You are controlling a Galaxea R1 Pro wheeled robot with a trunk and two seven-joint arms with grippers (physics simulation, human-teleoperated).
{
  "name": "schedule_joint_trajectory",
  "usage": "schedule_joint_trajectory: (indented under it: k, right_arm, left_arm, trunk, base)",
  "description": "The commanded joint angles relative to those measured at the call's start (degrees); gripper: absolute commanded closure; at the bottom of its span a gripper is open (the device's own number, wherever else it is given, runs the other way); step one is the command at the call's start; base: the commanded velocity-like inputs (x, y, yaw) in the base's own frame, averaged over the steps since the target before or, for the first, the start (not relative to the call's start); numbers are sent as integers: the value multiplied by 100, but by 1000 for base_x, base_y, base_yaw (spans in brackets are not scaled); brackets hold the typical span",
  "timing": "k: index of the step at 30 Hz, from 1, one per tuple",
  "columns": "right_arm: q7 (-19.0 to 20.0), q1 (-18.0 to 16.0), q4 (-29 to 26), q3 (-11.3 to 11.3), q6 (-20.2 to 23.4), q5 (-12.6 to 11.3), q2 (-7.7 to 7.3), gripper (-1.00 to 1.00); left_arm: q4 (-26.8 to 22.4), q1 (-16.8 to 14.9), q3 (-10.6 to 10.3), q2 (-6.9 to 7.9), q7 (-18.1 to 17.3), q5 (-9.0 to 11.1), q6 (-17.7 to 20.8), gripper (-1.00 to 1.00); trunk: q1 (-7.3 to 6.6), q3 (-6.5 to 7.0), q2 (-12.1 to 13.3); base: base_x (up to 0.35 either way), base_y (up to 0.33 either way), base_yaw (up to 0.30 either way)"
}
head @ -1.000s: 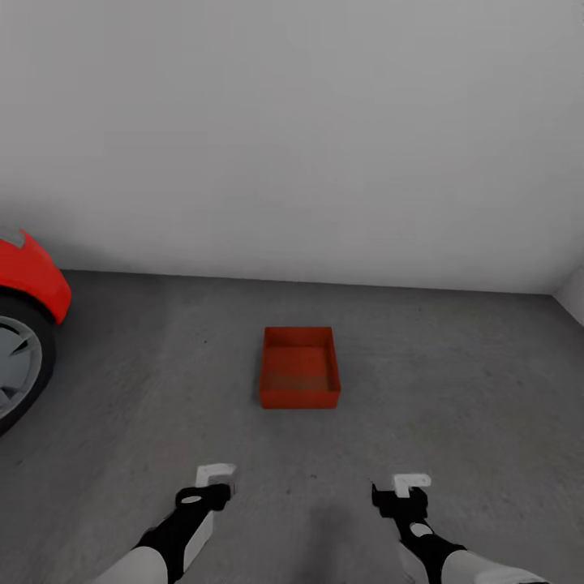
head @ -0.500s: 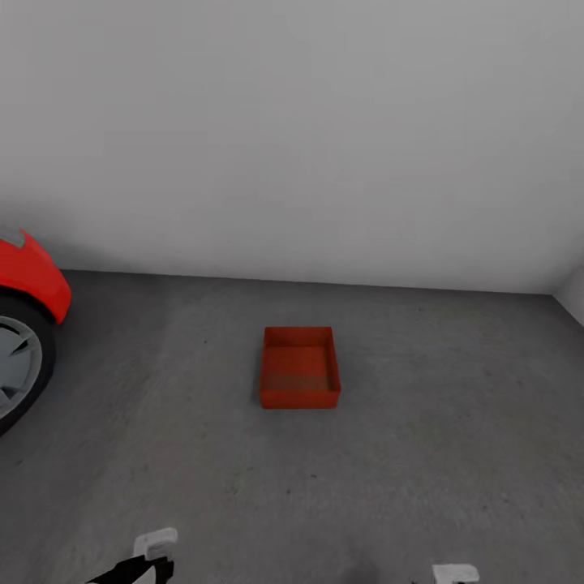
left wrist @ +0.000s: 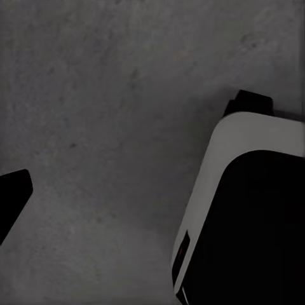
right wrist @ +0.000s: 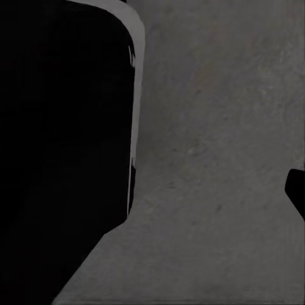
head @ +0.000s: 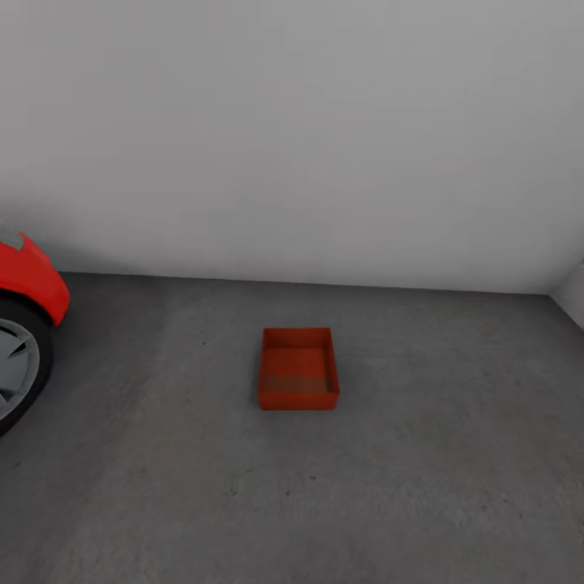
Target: Move the two storage containers from the living room to the garage. In the garage, place one container on the floor and stack the other container on top of it (either order is fine).
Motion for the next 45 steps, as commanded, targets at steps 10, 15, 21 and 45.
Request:
schedule_joint_trajectory:
  k: [10,15,21,45]
  right_arm:
    - [3,348,15,47,-159,-22,118,-100]
    - [5,356,15,47,-159,-19,122,-100]
    - [81,358,11,47,-178,-14,96,-100]
    - [516,359,7,29,-175,-59,66,-100]
  left_arm:
    - [5,32,18,-11,-16,62,-44,-100]
    - [7,182,18,-30,-26,37,-55,-100]
    - [5,713,3,-279,-37,-32,-66,-100]
    - [-47,885,0,-275,-24,-27,-504,-100]
  trunk:
    - [0,85,-3]
    - [0,131,-3]
    - [0,186,-3]
    - [0,409,-3]
  base:
    - [0,0,-15]
    - [0,0,-1]
    - [0,0,0]
    - [0,0,0]
